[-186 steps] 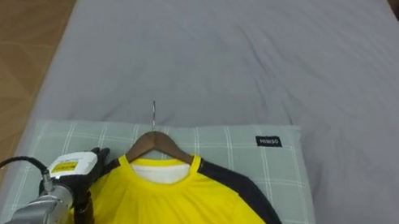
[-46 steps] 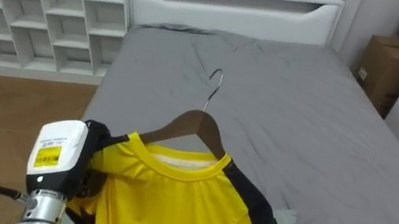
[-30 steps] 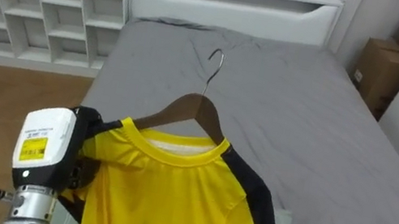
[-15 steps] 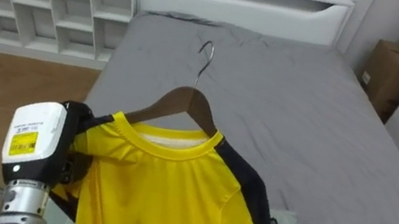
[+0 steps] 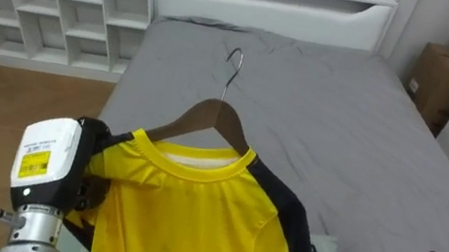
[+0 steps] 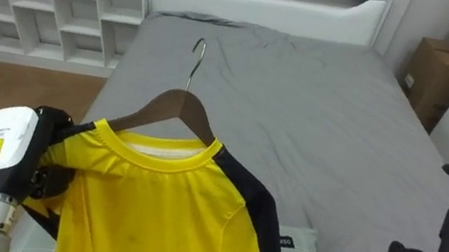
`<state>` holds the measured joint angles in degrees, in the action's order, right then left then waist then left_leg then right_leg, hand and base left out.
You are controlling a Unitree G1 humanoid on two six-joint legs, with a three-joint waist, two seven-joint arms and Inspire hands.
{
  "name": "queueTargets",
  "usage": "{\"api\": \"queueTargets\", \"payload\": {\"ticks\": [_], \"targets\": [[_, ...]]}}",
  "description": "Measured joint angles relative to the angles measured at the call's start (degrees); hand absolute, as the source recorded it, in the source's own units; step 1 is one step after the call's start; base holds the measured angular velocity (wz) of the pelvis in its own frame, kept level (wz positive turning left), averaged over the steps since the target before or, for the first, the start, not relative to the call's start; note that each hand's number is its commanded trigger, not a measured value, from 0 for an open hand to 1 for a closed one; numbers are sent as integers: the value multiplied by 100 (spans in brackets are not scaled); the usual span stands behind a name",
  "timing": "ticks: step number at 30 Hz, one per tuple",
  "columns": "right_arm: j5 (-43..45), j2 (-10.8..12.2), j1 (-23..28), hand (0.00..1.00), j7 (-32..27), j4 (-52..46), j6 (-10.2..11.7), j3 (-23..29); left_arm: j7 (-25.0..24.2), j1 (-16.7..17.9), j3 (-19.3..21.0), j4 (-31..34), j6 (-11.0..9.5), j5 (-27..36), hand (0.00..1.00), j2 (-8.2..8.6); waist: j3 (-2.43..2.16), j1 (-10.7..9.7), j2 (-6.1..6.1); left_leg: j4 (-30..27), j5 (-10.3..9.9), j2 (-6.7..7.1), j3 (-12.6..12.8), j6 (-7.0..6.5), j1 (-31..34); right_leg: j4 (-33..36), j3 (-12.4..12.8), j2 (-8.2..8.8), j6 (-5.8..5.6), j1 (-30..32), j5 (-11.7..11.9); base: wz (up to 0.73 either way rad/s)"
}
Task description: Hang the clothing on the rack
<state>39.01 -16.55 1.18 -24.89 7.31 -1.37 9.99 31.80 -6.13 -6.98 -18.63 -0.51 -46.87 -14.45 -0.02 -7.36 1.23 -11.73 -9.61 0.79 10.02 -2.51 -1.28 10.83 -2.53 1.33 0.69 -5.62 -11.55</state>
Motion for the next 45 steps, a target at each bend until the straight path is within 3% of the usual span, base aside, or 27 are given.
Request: {"api": "queueTargets", "payload": {"ticks": [6, 11, 18, 25, 29, 38, 45], "targets": [[229, -92, -161, 0, 6, -330, 24, -270, -1, -42, 4, 0, -10, -4, 100, 39, 9, 116, 15, 0, -1, -1, 41, 1, 58, 1, 36, -13, 3, 55, 2, -4], [225, -174, -421, 0, 119, -350, 45, -504, -1, -51, -2, 0, -12, 0, 100, 37, 71, 155, 126, -12, 0, 1, 22, 2, 90, -8, 13, -12, 3, 71, 2, 2], [-14, -216, -770, 0, 595, -465, 66, -735, -1, -56, -25, 1, -24, -40, 100, 14, 60, 188, 160, -7, 0, -5, 6, 0, 88, -12, -46, 17, 2, 63, 2, 1], [-3221, -218, -813, 0, 1945, -495, -5, -922, -45, -69, -75, 4, -37, -35, 100, -20, 45, 311, 223, -100, -3, -13, -92, -2, 192, -18, -153, 21, 0, 78, 3, 8], [-4413, -236, -923, 0, 3017, -71, -5, -1162, -240, -75, -73, 126, -35, -131, 100, -20, 43, 430, 221, -153, -3, -11, -153, -2, 213, -15, -233, 26, 5, 56, 8, 7], [-5081, -365, -978, 0, 4621, 382, -75, -1445, -354, -76, -56, 141, -30, -153, 100, -13, 50, 631, 269, -191, -6, -4, -245, -7, 193, -16, -274, 17, 7, -16, 11, 4], [-5089, -357, -1113, 0, 4952, 757, -73, -1562, -377, -79, -57, 142, -19, -233, 100, -17, 49, 640, 403, -213, -6, -5, -253, -8, 196, -19, -268, 10, 6, -25, 31, 0]]}}
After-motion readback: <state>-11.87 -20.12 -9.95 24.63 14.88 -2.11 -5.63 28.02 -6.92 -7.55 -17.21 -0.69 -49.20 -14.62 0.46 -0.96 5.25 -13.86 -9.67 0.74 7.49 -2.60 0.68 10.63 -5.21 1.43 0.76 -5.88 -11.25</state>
